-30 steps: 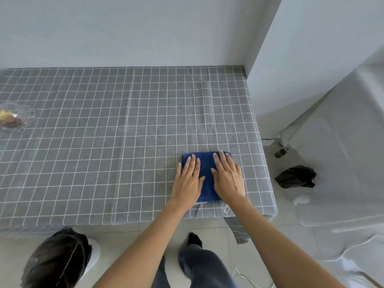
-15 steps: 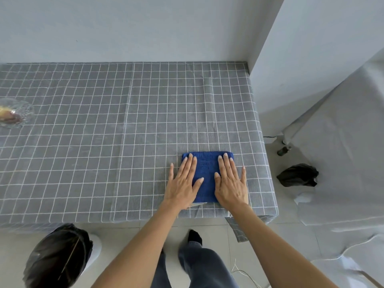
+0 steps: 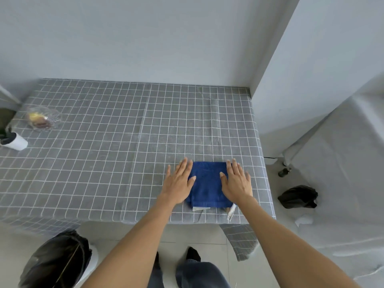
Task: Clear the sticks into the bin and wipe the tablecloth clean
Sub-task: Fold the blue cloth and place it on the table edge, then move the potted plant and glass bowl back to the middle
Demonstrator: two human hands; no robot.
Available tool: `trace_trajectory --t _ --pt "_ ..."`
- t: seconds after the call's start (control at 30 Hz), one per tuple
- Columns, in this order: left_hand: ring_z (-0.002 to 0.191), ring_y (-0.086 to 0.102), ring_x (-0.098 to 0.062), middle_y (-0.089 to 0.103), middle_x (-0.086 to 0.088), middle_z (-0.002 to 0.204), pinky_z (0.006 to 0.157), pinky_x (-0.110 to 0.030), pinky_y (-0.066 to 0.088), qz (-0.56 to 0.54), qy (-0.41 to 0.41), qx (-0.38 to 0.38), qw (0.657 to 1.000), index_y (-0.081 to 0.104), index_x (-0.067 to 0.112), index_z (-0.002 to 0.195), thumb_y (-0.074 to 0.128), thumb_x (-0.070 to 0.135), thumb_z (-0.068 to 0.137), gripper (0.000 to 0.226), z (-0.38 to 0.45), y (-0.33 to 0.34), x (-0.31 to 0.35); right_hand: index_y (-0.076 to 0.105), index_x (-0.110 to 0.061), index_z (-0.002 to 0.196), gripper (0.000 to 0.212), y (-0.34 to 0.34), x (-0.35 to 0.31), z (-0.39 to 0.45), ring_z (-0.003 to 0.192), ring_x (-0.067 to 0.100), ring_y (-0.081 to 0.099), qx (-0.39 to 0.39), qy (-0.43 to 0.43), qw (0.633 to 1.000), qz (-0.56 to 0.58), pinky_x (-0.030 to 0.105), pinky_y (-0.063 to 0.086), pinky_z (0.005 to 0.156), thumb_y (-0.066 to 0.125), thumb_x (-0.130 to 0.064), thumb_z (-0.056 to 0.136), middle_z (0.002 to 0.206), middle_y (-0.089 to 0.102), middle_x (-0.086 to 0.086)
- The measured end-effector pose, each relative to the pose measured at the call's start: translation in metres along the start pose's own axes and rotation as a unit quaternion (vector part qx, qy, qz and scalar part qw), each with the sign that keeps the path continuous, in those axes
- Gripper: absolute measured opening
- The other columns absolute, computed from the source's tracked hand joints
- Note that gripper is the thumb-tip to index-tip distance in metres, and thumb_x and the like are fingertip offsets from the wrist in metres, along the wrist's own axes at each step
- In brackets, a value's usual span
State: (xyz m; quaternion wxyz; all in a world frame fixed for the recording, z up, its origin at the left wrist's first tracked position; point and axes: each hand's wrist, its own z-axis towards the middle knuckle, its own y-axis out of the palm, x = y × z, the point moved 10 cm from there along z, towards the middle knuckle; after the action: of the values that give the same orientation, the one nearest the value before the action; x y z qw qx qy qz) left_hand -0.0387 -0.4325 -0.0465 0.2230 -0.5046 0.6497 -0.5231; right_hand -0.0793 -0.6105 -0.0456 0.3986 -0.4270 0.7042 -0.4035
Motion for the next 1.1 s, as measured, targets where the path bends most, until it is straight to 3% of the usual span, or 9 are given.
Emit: trace_trajectory --t 0.27,0.57,1.1 --pt "0.147 -0.009 -0.02 -0.012 -0.007 0.159 0.115 -0.051 -0.007 0.021 -0.075 0.023 0.997 -0.005 0.014 0.152 0.015 0.043 0.102 0.061 -0.004 -0.071 -0.061 0.0 -0.016 0.151 0.06 -0.047 -0.047 0.017 0.146 0.023 -0.006 -0.009 -0.034 0.998 -0.052 0.05 -0.001 0.117 0.015 -0.044 0.1 0.159 -0.002 0.002" --pt "0.147 -0.006 -0.025 -0.009 -0.011 0.159 0.115 -0.055 -0.003 0.017 -0.172 0.027 0.985 -0.005 0.013 0.152 0.019 0.044 0.102 0.063 -0.054 -0.123 -0.176 0.002 -0.018 0.151 0.061 -0.089 -0.199 0.028 0.146 0.022 -0.005 0.031 -0.13 0.988 -0.074 0.05 -0.001 0.116 0.016 -0.047 0.1 0.159 0.002 0.003" --pt "0.147 -0.004 -0.027 -0.006 -0.01 0.16 0.116 -0.054 0.005 -0.02 -0.29 0.04 0.956 0.0 0.011 0.152 0.02 0.043 0.102 0.063 -0.187 -0.155 -0.435 0.005 -0.02 0.152 0.061 -0.033 -0.461 0.019 0.146 0.023 -0.004 0.027 -0.205 0.974 -0.092 0.05 0.001 0.116 0.016 -0.049 0.1 0.159 0.002 0.004"
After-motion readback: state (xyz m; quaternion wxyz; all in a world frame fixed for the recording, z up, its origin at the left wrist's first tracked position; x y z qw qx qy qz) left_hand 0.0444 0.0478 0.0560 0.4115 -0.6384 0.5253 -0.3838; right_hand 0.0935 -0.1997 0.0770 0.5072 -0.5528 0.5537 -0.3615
